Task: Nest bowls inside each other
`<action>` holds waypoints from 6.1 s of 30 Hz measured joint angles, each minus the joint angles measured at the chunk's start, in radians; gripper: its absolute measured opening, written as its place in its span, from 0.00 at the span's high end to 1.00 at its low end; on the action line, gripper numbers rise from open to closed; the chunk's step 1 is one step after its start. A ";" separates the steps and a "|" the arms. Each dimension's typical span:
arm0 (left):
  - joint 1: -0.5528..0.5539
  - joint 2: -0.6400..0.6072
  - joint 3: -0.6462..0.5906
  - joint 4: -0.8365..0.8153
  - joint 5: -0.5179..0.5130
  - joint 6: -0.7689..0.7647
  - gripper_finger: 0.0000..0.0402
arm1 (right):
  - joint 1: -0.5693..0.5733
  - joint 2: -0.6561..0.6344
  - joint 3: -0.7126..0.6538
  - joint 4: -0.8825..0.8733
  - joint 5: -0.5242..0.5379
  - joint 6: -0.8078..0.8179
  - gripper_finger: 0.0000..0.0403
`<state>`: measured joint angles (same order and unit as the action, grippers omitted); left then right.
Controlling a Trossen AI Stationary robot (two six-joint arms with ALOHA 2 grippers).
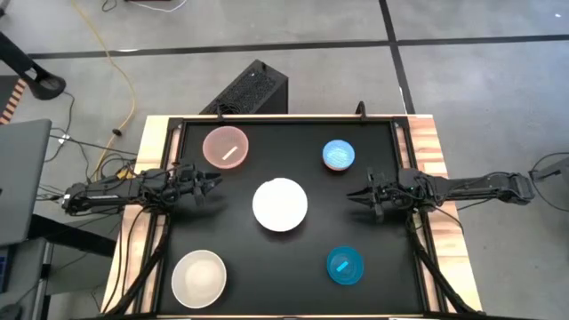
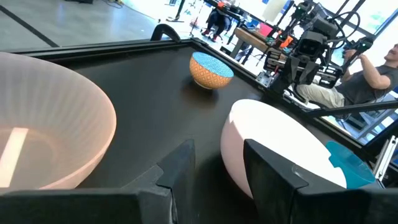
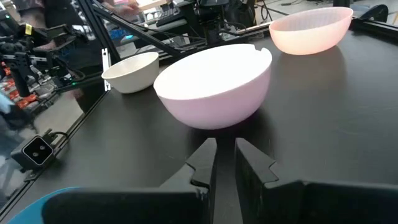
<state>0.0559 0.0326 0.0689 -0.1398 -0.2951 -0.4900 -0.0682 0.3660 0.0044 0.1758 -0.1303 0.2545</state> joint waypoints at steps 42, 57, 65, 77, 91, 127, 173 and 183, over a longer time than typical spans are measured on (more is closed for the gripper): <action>0.000 0.000 -0.001 0.016 -0.001 -0.021 0.69 | 0.000 0.000 0.000 0.000 0.000 0.000 0.85; 0.000 0.000 0.001 0.008 -0.117 -0.289 0.69 | 0.000 0.000 0.000 -0.001 0.000 0.000 0.85; 0.000 0.000 -0.002 0.054 -0.075 -0.394 0.69 | 0.000 0.000 0.000 0.029 0.001 0.000 0.85; 0.011 0.190 0.031 0.439 -0.219 -0.126 0.69 | -0.035 0.095 0.163 0.298 0.341 0.062 0.85; 0.276 0.575 0.470 -0.255 -0.294 0.082 0.69 | -0.124 0.863 0.769 0.291 0.341 0.139 0.85; 0.422 0.581 0.530 -0.482 -0.080 -0.050 0.69 | -0.270 2.163 2.319 -0.730 0.207 0.212 0.38; 0.418 0.583 0.530 -0.432 -0.060 -0.015 0.69 | -0.179 1.559 2.159 -1.415 0.112 0.026 1.00; 0.418 0.583 0.530 -0.414 -0.083 -0.015 0.69 | 0.012 1.278 1.492 -0.859 0.245 0.321 1.00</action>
<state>0.4744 0.6153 0.5991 -0.5539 -0.3783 -0.5049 -0.0557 1.6442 1.4967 -0.6827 0.1142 0.5752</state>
